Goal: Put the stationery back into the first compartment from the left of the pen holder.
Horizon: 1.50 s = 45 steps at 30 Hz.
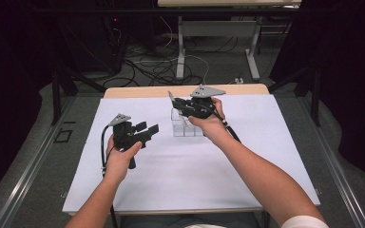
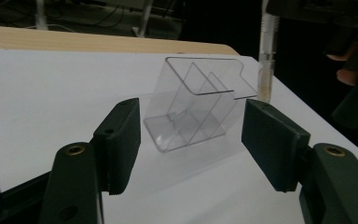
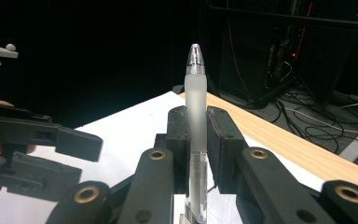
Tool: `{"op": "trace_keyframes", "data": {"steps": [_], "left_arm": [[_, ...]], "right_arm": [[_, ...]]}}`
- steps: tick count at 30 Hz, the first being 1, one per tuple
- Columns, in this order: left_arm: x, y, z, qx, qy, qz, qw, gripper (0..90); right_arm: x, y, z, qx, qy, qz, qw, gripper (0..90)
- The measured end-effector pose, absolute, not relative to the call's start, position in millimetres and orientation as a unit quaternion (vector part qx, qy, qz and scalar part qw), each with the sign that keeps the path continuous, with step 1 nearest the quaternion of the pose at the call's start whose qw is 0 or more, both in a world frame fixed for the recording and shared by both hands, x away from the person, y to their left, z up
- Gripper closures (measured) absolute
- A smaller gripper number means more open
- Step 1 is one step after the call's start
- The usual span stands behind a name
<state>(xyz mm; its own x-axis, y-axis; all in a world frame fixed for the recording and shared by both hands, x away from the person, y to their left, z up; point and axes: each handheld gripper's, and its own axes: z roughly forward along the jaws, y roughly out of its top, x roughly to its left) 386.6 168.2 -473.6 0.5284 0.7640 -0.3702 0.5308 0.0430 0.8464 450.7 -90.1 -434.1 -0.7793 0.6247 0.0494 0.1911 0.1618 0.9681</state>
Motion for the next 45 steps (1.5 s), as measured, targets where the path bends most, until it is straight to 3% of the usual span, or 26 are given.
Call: {"op": "trace_keyframes", "data": {"steps": [6, 15, 22, 31, 37, 45], "left_arm": [[392.3, 150.7, -466.4, 0.693, 0.455, 0.11, 0.548, 41.4], [403.2, 128.3, -463.0, 0.687, 0.456, 0.053, 0.563, 52.5], [406.9, 119.5, -463.9, 0.683, 0.456, 0.036, 0.57, 62.5], [410.0, 112.6, -463.3, 0.69, 0.453, 0.031, 0.564, 68.6], [412.0, 109.8, -461.2, 0.681, 0.46, 0.009, 0.57, 78.5], [414.1, 104.2, -458.0, 0.678, 0.467, 0.003, 0.568, 79.5]], "right_arm": [[446.5, -89.3, -438.5, 0.271, 0.733, 0.596, 0.183, 79.9], [439.3, -89.4, -441.0, 0.273, 0.73, 0.602, 0.172, 79.8], [434.2, -88.1, -439.6, 0.272, 0.73, 0.605, 0.167, 79.8], [430.7, -87.7, -441.8, 0.273, 0.726, 0.609, 0.165, 79.8], [429.9, -88.0, -441.6, 0.271, 0.727, 0.609, 0.166, 79.8], [431.0, -92.4, -440.3, 0.275, 0.723, 0.611, 0.168, 79.8]]}}
